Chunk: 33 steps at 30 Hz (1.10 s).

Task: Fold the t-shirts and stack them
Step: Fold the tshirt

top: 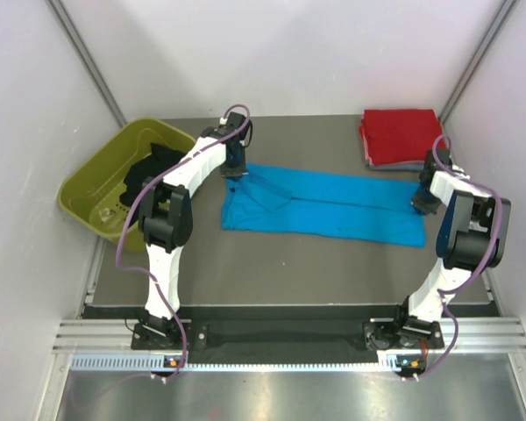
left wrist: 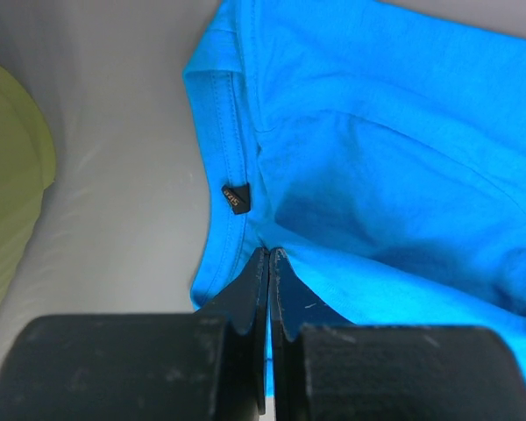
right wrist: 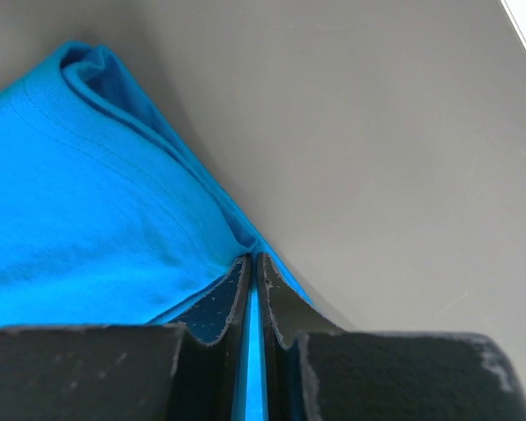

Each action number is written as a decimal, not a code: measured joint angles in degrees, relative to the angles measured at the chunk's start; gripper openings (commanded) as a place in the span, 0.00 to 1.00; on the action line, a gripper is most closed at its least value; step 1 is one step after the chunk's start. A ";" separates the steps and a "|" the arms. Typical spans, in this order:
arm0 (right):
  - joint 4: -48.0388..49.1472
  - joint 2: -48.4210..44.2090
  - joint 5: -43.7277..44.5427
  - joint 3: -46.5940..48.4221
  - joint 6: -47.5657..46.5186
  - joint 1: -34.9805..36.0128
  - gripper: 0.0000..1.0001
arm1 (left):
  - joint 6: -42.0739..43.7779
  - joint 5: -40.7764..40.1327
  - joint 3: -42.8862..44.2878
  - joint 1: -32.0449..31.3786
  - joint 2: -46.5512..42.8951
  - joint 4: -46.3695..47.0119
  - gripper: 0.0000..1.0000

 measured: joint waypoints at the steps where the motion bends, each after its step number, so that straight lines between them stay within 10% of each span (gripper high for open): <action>1: -0.04 0.00 0.00 0.00 0.00 0.00 0.06 | 0.07 0.04 0.09 0.00 0.00 0.00 0.00; 12: -1.90 -2.58 1.60 -0.04 1.09 0.15 0.31 | 0.37 1.57 0.22 0.02 0.00 0.04 0.00; 33: 1.27 -2.67 -4.50 -4.57 5.44 0.37 0.00 | 1.73 5.05 1.16 0.33 0.00 1.09 0.00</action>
